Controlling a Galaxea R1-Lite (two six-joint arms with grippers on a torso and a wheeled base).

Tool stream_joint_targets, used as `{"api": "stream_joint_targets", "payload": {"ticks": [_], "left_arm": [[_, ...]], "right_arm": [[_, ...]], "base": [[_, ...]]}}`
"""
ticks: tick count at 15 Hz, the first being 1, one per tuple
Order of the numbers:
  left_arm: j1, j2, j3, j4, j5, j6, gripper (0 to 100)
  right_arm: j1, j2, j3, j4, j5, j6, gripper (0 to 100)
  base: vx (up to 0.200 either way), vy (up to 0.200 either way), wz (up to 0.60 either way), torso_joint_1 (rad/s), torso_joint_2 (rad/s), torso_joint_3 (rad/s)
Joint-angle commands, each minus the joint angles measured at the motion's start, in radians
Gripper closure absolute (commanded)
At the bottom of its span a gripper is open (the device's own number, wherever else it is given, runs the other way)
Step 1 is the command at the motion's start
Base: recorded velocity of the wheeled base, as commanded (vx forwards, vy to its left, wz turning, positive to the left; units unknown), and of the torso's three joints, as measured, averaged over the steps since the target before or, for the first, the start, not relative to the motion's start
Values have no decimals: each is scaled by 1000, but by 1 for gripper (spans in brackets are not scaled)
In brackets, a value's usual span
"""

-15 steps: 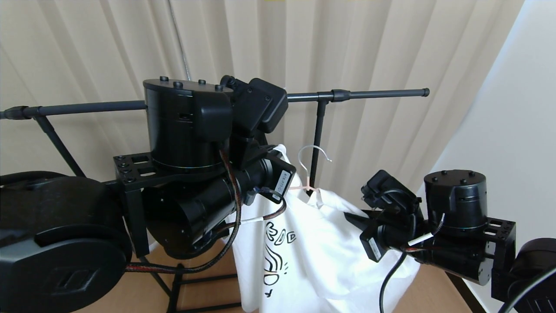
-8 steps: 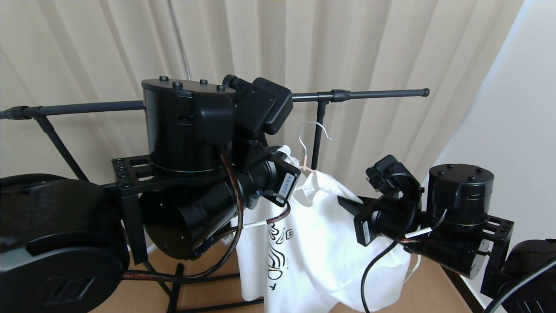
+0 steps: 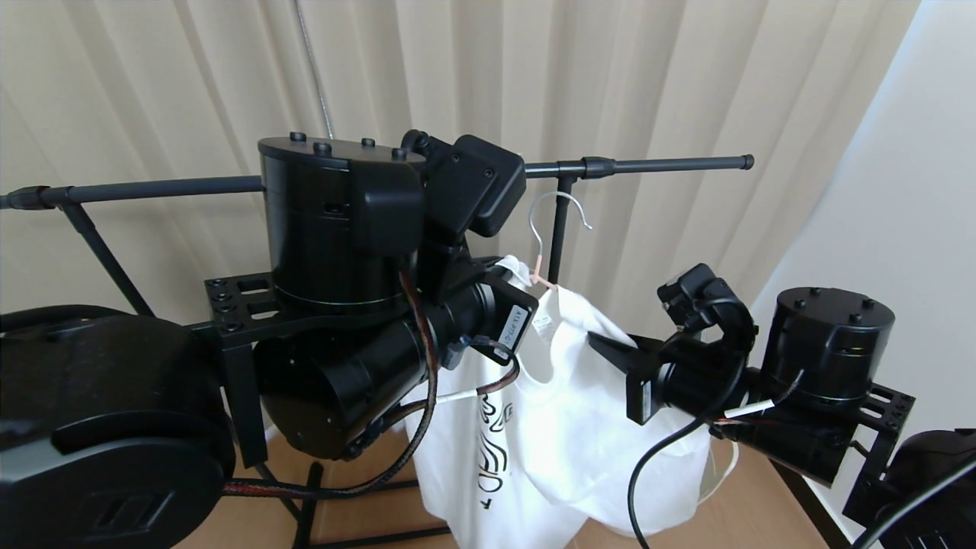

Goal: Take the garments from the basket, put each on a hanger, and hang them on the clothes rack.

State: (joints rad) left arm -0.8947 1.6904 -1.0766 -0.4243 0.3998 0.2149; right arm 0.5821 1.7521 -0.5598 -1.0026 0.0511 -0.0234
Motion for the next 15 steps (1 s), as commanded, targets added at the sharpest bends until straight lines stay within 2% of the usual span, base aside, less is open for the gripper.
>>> {"api": "stream_joint_targets", "payload": {"ticks": [1,8,11,15], "left_arm": [[0,3,0,1,1,0,100],[-21,8,-5,9,1,0,100],[-23,20,-3,13,2,0,100],[-33,29,-2,13,2,0,100]], "right_arm": [[-15,-6,6,-24,18,11,100],[-44,-65,6,-33,104,66,100],[-48,-74,6,-33,110,77,100],[-51,-100,18,-33,156,102,100]], "base": [[0,0,0,0,0,0],[0,0,0,0,0,0],[0,0,0,0,0,0],[0,0,0,0,0,0]]}}
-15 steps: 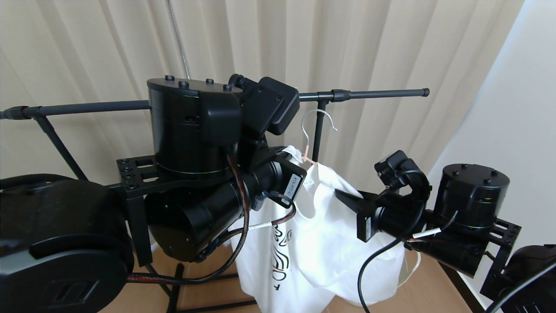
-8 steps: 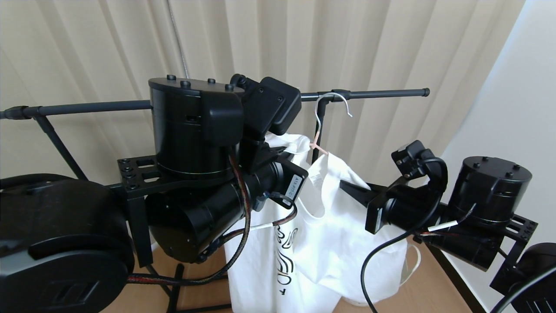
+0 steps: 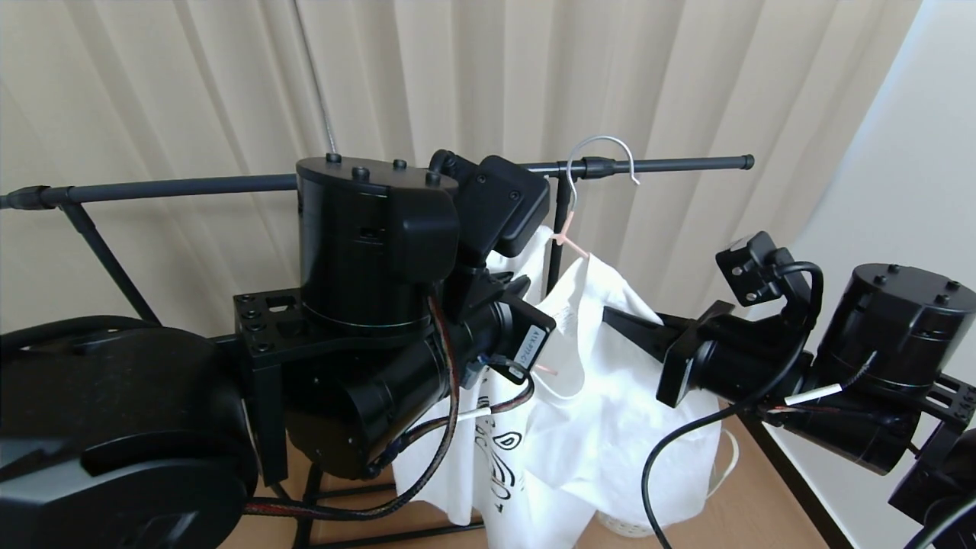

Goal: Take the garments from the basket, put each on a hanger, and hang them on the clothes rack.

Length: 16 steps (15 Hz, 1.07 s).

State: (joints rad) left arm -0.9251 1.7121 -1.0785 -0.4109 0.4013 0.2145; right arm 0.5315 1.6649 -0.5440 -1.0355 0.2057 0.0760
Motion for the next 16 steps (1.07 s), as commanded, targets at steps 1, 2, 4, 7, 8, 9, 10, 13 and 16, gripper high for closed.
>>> {"api": "stream_joint_targets", "payload": {"ticks": [1,2,4,7,8,9,10,13,16], "left_arm": [[-3,12,0,-2,1,0,100],[-6,14,0,-2,1,-1,100],[-6,17,0,-3,1,-3,100],[-9,14,3,-3,4,-6,0],[-14,11,5,-3,28,-7,0],[-12,-2,8,-2,37,-9,0],[-12,-5,9,-2,37,-7,0],[-3,-42,58,-5,37,-10,0],[49,-108,103,-2,37,-9,0]], "right_arm": [[-1,-14,3,-1,3,8,100],[-1,-17,6,-9,9,10,100],[-1,-19,19,-51,32,11,100],[-16,-14,30,-72,44,11,100],[-25,-14,32,-72,52,11,100],[-33,-14,30,-72,61,10,100],[-34,-13,30,-72,61,10,100],[-77,-2,26,-72,87,10,100],[-140,-2,30,-74,159,8,100]], "base": [[0,0,0,0,0,0],[0,0,0,0,0,0],[0,0,0,0,0,0],[0,0,0,0,0,0],[0,0,0,0,0,0],[0,0,0,0,0,0],[0,0,0,0,0,0],[0,0,0,0,0,0],[0,0,0,0,0,0]]}}
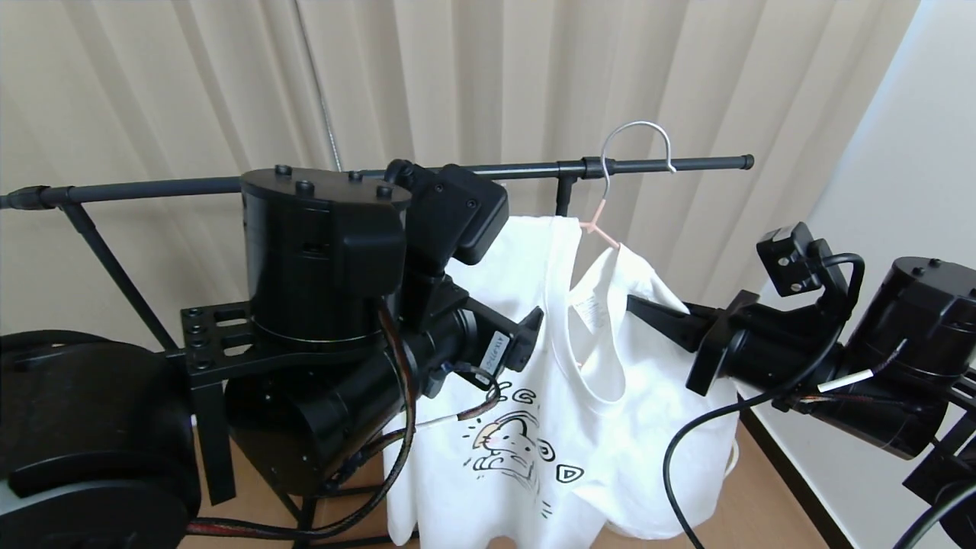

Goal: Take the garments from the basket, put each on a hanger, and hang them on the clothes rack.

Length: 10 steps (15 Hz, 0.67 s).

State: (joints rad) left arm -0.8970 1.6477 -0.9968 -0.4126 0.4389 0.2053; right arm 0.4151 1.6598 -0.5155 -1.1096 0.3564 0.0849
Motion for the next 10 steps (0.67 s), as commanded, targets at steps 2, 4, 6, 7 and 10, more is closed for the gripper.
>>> {"api": "stream_joint_targets", "payload": {"ticks": [2,4,6,7,10], "left_arm": [[69,-103,53,0,-2,2,0],[128,-152,102,0,-9,2,0],[165,-184,139,0,-12,-1,0],[210,-226,184,0,-46,-29,0],[256,-266,236,0,-68,-70,0]], "right_arm": [[-65,2,9,1,55,-2,100],[-104,-3,22,-1,118,-5,100],[-125,-5,26,-6,153,-8,100],[-147,-5,37,-29,176,-10,100],[-168,-3,43,-49,210,-10,100]], "base": [[0,0,0,0,0,0],[0,0,0,0,0,0],[0,0,0,0,0,0],[0,0,0,0,0,0],[0,0,0,0,0,0]]}}
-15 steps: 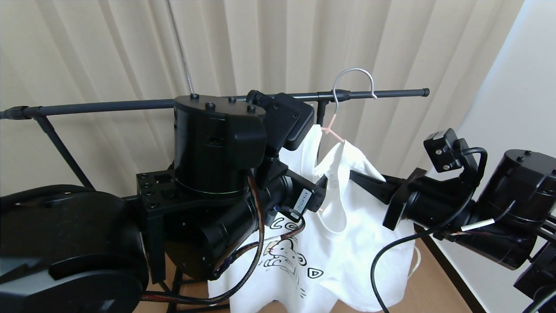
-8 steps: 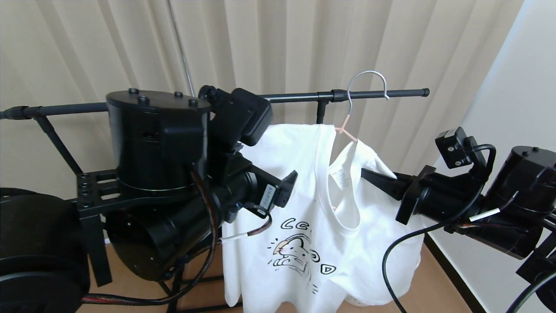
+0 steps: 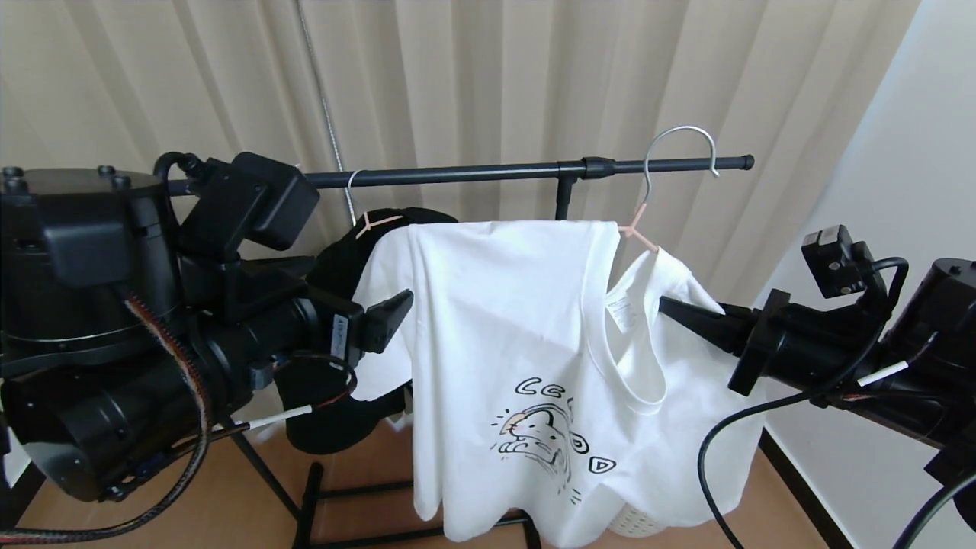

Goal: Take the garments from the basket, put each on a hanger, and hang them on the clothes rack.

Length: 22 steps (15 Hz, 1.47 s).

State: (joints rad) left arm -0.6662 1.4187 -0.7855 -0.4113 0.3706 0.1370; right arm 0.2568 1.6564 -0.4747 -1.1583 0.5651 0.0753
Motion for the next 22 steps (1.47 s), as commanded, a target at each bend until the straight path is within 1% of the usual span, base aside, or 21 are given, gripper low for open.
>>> {"api": "stream_joint_targets", "payload": {"ticks": [1,2,3,4,6,8,11,16,17,22], "left_arm": [[65,-41,51,-1,-56,-28,0],[102,-40,69,-1,-107,-53,0],[134,-32,78,-1,-137,-74,0],[148,-23,80,-1,-151,-99,0],[148,16,77,-1,-171,-137,0],[148,37,77,-4,-171,-143,0],[148,77,75,-6,-173,-175,0],[145,103,75,-9,-173,-182,0],[145,101,75,-9,-171,-186,100],[148,95,74,-9,-171,-192,100]], "right_arm": [[-18,-1,10,-1,32,0,100],[-24,-4,13,-1,47,0,100],[-28,-9,16,-1,55,0,100],[-28,-12,18,-1,62,0,100],[-28,-13,21,-1,67,0,100],[-28,-13,22,-1,67,0,100],[-28,-18,22,-1,68,0,100],[-28,-20,27,-1,68,0,100],[-28,-20,27,-1,68,0,100],[-28,-21,25,-1,68,0,100]], "base": [[0,0,0,0,0,0],[0,0,0,0,0,0],[0,0,0,0,0,0],[0,0,0,0,0,0],[0,0,0,0,0,0],[0,0,0,0,0,0],[0,0,0,0,0,0],[0,0,0,0,0,0],[0,0,0,0,0,0],[0,0,0,0,0,0]]}}
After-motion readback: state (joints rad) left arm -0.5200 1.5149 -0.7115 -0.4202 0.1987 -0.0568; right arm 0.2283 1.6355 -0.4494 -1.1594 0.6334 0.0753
